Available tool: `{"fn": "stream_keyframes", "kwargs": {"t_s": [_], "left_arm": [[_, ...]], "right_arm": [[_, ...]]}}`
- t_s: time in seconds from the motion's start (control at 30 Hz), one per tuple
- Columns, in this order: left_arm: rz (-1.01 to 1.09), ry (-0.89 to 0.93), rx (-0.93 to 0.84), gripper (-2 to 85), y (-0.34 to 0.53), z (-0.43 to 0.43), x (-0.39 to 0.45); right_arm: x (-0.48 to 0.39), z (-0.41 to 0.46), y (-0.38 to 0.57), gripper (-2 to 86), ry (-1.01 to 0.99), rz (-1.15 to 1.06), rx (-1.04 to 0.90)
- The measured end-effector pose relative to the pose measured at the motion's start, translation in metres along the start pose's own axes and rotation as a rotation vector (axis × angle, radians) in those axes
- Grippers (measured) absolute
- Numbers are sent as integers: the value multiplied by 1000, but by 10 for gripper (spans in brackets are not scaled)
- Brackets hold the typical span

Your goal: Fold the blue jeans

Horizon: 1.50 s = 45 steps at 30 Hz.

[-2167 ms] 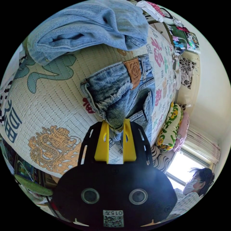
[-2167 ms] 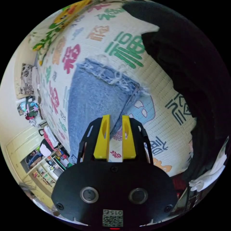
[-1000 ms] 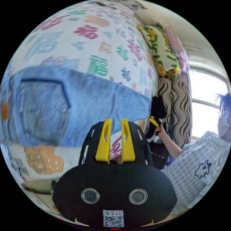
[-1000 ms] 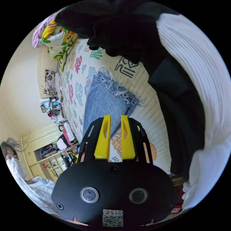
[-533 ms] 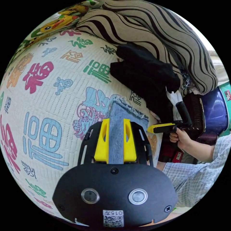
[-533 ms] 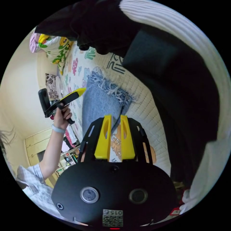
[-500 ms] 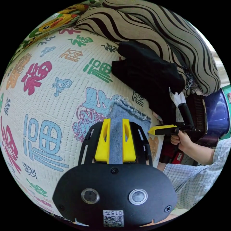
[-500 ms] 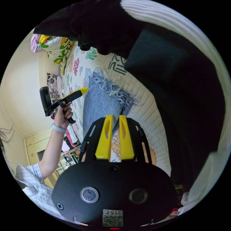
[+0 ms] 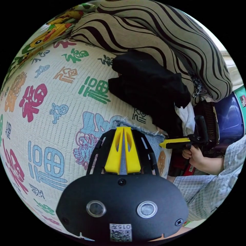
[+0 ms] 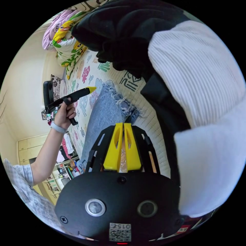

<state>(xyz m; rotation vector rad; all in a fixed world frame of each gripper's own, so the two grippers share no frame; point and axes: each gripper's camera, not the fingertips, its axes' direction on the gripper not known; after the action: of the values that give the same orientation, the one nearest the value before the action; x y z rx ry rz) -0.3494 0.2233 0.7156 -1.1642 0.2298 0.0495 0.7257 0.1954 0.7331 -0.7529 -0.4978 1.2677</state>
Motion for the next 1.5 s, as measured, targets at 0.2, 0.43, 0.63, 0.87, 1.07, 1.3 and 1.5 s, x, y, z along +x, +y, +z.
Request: {"fn": "stream_keyframes", "kwargs": {"t_s": [0.2, 0.43, 0.63, 0.87, 1.07, 1.3, 1.5], "left_arm": [[-27, -27, -73, 1, 25, 24, -3], [-68, -83, 113, 19, 91, -17, 32], [-503, 157, 439, 46, 296, -63, 37], [-1443, 86, 754, 61, 672, -94, 53], [-1788, 10, 1125, 87, 896, -103, 88], [-1791, 58, 1229, 109, 1018, -92, 69], [-1761, 181, 1314, 124, 1072, -73, 44]], "right_arm": [[12, 55, -12, 27, 35, 20, -74], [16, 93, -13, 60, 6, 42, -87], [-17, 125, -3, 41, 43, -114, -129], [-139, 189, 36, 45, -18, -555, -214], [-285, 351, 105, 72, -188, -950, -651], [-447, 561, 233, 106, -83, -1346, -992], [-530, 710, 309, 119, 244, -1590, -1042]]}}
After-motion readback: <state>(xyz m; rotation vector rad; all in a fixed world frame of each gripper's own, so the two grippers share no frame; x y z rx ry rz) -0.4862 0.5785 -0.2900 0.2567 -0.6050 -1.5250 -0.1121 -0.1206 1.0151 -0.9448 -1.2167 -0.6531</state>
